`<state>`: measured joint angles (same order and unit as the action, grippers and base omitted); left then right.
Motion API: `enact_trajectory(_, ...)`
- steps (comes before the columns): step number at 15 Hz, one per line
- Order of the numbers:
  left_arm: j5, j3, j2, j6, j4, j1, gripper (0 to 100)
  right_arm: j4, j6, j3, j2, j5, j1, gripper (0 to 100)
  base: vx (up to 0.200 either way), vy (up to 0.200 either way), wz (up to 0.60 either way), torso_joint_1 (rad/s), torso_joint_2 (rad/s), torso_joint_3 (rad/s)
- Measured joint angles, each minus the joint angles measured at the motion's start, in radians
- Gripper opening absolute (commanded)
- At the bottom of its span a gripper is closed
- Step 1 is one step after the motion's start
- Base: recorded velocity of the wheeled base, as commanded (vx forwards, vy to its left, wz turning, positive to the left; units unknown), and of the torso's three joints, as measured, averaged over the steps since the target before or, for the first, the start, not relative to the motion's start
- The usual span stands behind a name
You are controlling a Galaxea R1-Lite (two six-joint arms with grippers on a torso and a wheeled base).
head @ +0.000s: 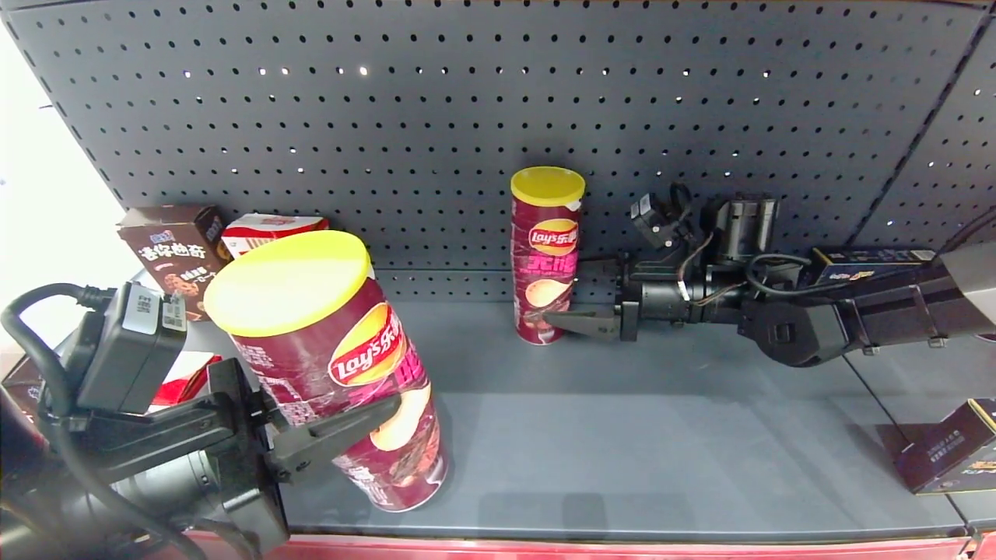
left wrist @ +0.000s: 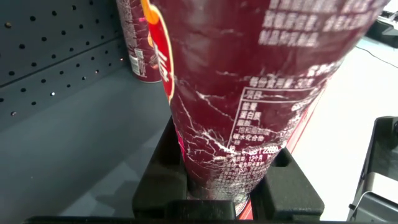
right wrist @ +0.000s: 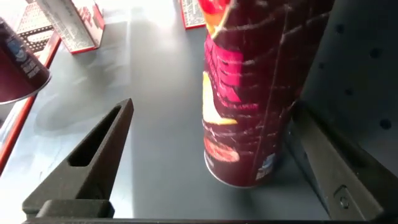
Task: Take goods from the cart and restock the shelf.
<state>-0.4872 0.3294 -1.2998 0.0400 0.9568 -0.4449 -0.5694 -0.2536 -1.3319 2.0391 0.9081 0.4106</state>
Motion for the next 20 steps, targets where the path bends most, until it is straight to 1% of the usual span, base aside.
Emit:
enact_trajectory(3, -0.002, -0.004, 0.000, 0.000, 0.000, 0.000, 0, 0.000, -0.001, 0.015, -0.008, -0.008, -0.006, 100, 0.000, 0.000, 0.00, 0.000, 0.00, 0.000)
enact_trajectory(6, -0.002, -0.003, 0.000, 0.000, 0.000, 0.000, 0, 0.000, -0.001, -0.002, 0.005, -0.034, -0.007, 100, 0.000, 0.000, 0.00, 0.000, 0.00, 0.000)
enact_trajectory(9, -0.001, -0.002, 0.000, 0.000, 0.000, 0.000, 0, 0.000, 0.003, -0.056, 0.040, -0.038, 0.000, 100, 0.000, 0.000, 0.00, 0.000, 0.00, 0.000)
enact_trajectory(12, 0.002, -0.007, 0.000, 0.000, 0.000, 0.000, 0, 0.000, 0.011, -0.101, 0.072, -0.086, 0.021, 100, 0.000, 0.000, 0.00, 0.000, 0.00, 0.000)
enact_trajectory(14, 0.003, -0.009, 0.000, 0.000, 0.000, 0.000, 0, -0.001, 0.017, -0.133, 0.097, -0.090, 0.038, 100, 0.000, 0.000, 0.00, 0.000, 0.00, 0.000)
enact_trajectory(15, 0.004, -0.010, 0.000, 0.000, 0.000, 0.000, 0, -0.002, 0.018, -0.151, 0.112, -0.084, 0.046, 0, 0.000, 0.000, 0.00, 0.000, 0.00, 0.000)
enact_trajectory(17, 0.004, -0.011, 0.003, 0.000, 0.000, 0.000, 0, -0.013, 0.026, -0.169, 0.130, -0.090, 0.058, 0, 0.000, 0.000, 0.00, 0.000, 0.00, 0.000)
enact_trajectory(20, 0.004, -0.014, 0.005, 0.000, 0.000, 0.001, 0, -0.016, 0.038, -0.159, 0.119, -0.105, 0.058, 0, 0.000, 0.000, 0.00, 0.000, 0.00, 0.000)
